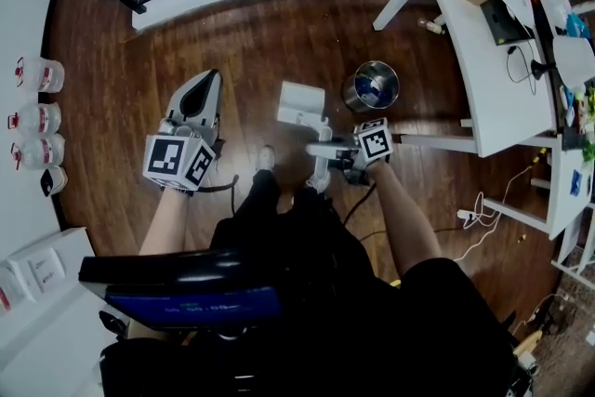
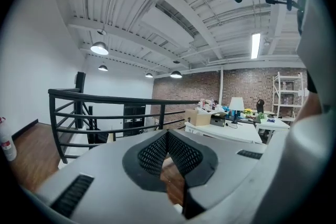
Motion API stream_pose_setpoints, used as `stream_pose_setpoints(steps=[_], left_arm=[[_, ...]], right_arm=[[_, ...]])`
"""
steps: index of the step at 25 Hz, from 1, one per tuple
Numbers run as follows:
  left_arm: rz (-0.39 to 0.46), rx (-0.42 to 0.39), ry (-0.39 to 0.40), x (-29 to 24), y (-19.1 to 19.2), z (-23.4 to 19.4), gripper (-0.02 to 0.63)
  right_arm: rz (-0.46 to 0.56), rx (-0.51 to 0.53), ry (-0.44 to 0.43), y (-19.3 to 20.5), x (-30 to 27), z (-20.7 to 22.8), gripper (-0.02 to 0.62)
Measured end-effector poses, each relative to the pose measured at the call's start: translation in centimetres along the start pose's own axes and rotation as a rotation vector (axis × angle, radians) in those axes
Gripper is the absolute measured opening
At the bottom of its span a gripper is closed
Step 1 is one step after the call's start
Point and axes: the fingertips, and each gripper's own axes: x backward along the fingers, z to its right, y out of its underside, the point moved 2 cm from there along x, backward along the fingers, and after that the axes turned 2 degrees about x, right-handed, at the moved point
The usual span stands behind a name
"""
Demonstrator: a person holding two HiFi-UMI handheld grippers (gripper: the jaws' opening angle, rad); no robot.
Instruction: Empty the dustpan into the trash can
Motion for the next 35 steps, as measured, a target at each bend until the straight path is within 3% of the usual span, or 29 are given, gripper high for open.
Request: stream_pose_setpoints(steps=[5,10,16,24,27,29,35], left_arm=[[-0.001,0.007,0.051,-0.8,0.4,0.3,0.005],[0.001,0.070,0.089,-2.4,1.6,0.0,0.005],[-0.062,0.144,0.178,-4.5,3.8,1.2,0.005],[-0.173,0.261,0.231,-7.9,7.2,1.5,0.005],[-0.221,0.331,0.258,-9.0,8.7,1.5,0.008],[-0.266,0.400,0.288,-9.8,10.0,1.9,0.047],[-0.410,0.670,0.377,-11.2,15.0,4.5,0.164]], right_arm=[[-0.034,0.029,0.000,-0.9,-0.1,-2.5,0.040],[-0.045,0.051,-0.007,-2.4,-0.2,-5.4,0.043],[-0.045,0.112,0.021,-4.2,0.6,-9.2,0.046],[-0.018,0.158,0.038,-6.6,2.2,-14.7,0.046],[0.040,0.168,0.025,-8.2,3.0,-16.9,0.049],[0.048,0.182,0.024,-8.9,3.2,-18.0,0.051],[-0.031,0.256,0.065,-8.2,1.9,-20.8,0.055]])
